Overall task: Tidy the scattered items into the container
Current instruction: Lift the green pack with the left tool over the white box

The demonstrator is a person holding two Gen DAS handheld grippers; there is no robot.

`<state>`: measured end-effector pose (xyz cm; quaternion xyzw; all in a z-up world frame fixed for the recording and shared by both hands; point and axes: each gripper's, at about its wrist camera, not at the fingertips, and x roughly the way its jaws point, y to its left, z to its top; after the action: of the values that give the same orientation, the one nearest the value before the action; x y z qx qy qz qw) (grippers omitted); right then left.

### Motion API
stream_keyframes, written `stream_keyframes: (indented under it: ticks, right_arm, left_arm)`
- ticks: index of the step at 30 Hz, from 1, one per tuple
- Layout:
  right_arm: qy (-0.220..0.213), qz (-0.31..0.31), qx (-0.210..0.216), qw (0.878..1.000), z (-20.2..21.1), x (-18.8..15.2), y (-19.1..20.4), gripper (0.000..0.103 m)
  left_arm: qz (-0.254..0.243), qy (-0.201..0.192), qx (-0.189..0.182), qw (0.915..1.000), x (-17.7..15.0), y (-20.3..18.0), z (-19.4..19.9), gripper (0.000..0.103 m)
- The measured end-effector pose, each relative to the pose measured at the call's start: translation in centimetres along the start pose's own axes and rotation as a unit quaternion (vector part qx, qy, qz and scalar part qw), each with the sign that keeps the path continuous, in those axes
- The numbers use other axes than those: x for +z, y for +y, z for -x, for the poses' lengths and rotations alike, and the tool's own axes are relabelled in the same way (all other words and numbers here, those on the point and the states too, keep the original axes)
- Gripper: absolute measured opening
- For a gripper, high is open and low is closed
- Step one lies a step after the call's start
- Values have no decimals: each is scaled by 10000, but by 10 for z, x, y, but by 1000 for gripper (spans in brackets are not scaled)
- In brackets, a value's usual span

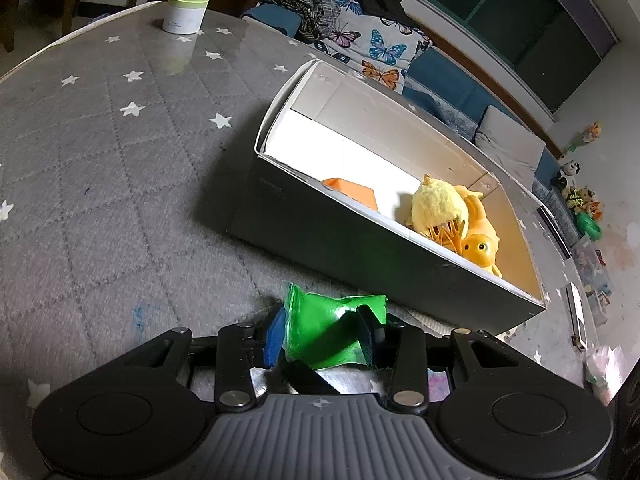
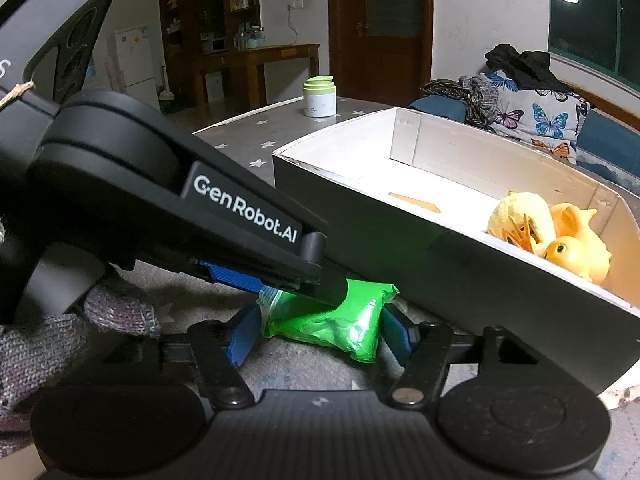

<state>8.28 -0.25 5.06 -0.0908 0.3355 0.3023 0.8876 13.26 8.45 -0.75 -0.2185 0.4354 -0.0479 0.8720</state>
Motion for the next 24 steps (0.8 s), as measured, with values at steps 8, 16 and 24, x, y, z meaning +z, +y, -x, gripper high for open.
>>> stream_keyframes:
  ticks: [8,16,24]
  right_arm:
    - [11,34,-19,10000,1,-2,1,69]
    - [30,259,-193,9995,0,-1,7,66]
    - [-9,201,-163,9997,5,2,2,63]
  left_arm:
    - [228,-21,-38,9997,-1,6,-2,44]
    - [391,37,-72,9992,1,7,-3,41]
    - [458,144,-240,9986,-1,5,5,41]
